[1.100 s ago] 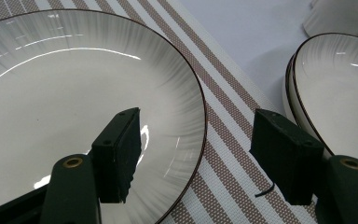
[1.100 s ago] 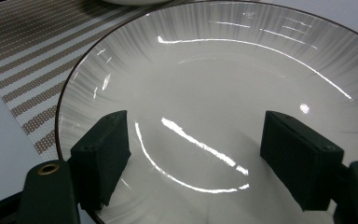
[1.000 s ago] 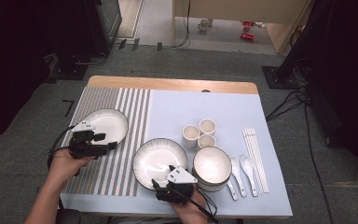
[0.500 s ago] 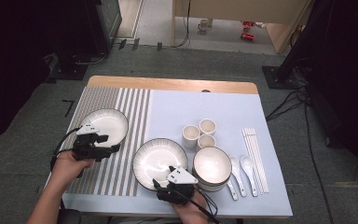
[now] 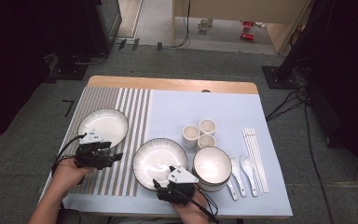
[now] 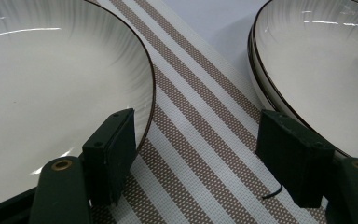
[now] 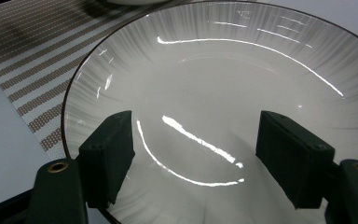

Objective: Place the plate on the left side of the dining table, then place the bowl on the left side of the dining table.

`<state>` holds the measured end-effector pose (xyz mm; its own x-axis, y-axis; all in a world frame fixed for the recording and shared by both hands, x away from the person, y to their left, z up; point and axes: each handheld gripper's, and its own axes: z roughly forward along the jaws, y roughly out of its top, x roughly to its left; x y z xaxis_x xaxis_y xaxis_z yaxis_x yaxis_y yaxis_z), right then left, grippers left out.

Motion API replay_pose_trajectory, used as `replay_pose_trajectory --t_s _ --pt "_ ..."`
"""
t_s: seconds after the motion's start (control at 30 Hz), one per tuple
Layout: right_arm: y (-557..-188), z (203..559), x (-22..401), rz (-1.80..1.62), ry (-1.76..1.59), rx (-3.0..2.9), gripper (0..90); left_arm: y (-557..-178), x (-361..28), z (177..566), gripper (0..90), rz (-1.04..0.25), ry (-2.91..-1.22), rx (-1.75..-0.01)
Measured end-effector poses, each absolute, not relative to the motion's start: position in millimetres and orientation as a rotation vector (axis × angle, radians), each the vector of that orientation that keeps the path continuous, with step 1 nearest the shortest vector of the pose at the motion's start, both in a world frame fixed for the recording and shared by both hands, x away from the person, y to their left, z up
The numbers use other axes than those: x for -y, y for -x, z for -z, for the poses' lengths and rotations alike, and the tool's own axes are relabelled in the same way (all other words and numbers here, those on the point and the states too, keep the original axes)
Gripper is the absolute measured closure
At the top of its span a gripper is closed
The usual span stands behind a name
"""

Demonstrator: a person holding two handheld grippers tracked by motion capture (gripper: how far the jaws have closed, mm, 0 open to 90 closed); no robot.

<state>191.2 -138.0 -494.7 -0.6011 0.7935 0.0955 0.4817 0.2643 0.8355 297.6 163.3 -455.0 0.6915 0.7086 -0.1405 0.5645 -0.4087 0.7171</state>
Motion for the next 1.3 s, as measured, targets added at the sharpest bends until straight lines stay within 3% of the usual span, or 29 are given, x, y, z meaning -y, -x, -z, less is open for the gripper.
replay_pose_trajectory --t_s 1.3 --pt "-190.2 474.8 142.5 -1.283 -1.139 -2.218 34.0 -286.6 -146.6 484.8 27.0 -0.162 -2.260 -0.824"
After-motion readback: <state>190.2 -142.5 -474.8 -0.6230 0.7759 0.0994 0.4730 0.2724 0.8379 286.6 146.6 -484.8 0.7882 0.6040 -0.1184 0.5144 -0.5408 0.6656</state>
